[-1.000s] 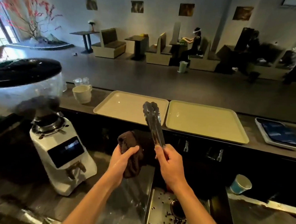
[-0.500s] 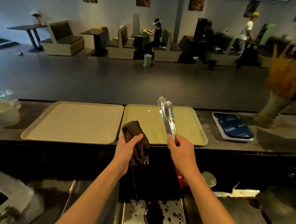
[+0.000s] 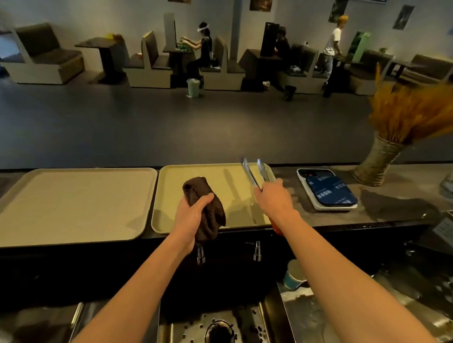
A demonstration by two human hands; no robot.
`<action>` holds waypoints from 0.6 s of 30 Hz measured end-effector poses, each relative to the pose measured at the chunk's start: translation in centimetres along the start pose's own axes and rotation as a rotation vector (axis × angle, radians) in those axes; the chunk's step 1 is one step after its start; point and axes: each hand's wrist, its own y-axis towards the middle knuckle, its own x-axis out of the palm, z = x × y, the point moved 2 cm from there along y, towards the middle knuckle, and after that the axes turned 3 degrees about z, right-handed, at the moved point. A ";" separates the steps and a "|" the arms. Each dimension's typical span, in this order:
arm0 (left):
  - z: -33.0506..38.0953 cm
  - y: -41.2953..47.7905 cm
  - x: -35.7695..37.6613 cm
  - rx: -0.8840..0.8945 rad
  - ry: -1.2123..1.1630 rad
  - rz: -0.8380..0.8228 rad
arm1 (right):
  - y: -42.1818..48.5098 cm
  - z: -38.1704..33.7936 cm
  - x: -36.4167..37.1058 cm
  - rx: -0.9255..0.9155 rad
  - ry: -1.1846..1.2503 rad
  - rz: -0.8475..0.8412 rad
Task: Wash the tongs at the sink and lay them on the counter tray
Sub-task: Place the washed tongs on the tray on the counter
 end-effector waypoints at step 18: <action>-0.5 -0.2 -1.0 -0.007 -0.022 0.000 | 2.5 -0.1 2.3 0.054 -0.170 0.164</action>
